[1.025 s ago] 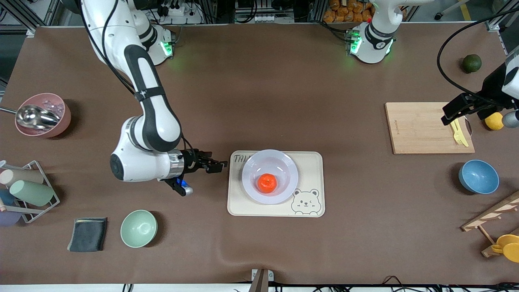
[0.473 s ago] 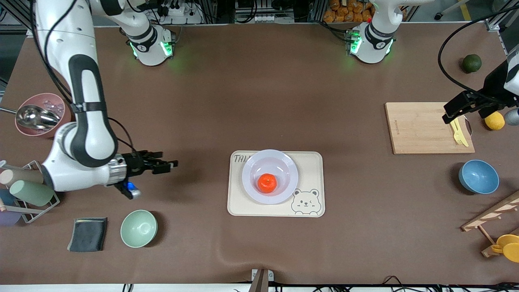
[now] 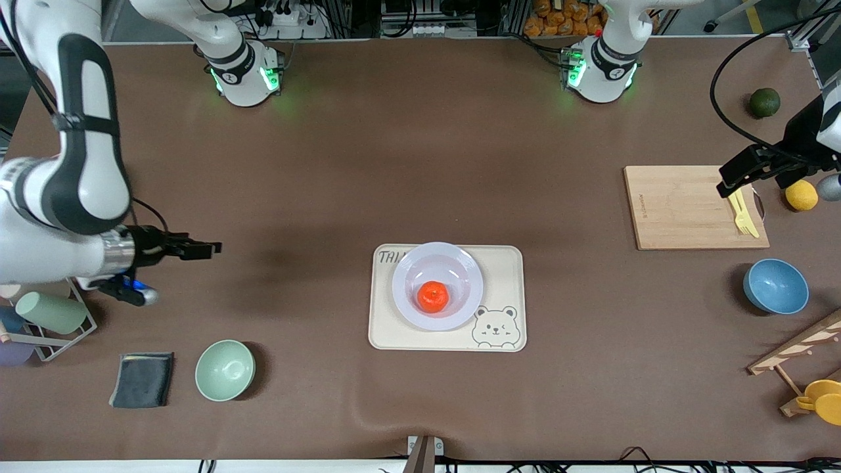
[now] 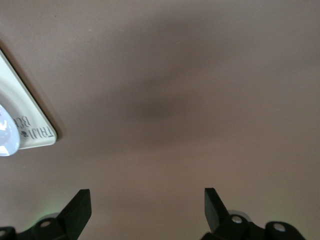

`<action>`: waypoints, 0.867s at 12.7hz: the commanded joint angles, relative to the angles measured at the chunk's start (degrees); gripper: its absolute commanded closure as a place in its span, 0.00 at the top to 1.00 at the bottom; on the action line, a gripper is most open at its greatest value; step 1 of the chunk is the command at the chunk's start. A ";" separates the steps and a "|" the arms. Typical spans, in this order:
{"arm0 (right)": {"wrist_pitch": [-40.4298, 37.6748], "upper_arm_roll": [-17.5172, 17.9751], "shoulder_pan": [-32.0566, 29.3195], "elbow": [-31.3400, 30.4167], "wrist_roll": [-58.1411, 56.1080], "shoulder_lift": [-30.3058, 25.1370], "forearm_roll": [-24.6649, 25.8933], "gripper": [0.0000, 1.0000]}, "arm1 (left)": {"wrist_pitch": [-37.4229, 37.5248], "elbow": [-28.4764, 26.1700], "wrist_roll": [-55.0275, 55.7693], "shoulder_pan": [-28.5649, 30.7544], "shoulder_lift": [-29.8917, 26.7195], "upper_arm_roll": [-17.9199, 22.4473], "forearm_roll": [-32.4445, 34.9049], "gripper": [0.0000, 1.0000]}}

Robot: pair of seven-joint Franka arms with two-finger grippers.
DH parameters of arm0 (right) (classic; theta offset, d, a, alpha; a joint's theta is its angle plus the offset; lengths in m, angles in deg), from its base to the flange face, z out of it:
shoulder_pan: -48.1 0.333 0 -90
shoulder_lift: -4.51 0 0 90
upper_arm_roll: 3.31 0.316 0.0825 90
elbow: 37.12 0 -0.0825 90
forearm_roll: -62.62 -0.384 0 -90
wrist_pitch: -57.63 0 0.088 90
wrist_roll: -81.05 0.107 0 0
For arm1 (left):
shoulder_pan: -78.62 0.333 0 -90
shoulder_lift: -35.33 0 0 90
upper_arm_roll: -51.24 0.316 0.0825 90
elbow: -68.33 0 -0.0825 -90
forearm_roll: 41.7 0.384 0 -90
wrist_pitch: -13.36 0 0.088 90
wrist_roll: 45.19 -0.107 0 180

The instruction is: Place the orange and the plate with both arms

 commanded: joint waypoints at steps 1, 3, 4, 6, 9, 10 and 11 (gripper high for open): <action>-0.69 3.45 -5.54 -2.43 -5.45 -4.39 3.76 1.00 | 1.14 0.16 -1.42 0.31 -0.69 -0.14 -0.67 1.00; -1.82 6.17 -9.67 -2.70 -9.33 -6.75 6.03 1.00 | 1.22 0.08 -1.51 0.40 -0.69 -0.14 -0.67 1.00; -2.26 6.79 -10.29 -2.78 -9.34 -8.33 7.70 1.00 | 1.23 0.08 -1.42 0.40 -0.69 -0.14 -0.67 1.00; -3.50 6.89 -10.21 -2.87 -8.90 -11.58 9.21 1.00 | 1.84 0.08 -1.42 0.31 -0.77 -0.23 -0.67 1.00; -3.50 6.89 -9.25 -2.52 -8.90 -17.29 13.42 1.00 | 2.46 -0.71 -1.24 0.40 -2.01 -0.14 -0.67 1.00; -3.50 6.80 -8.98 -2.43 -8.90 -18.79 14.21 1.00 | 2.46 -0.80 -1.07 0.31 -2.01 -0.23 -0.67 1.00; -3.67 6.80 -8.98 -2.78 -8.90 -20.02 14.22 1.00 | 2.46 -0.80 -1.15 0.40 -2.09 -0.32 -0.67 1.00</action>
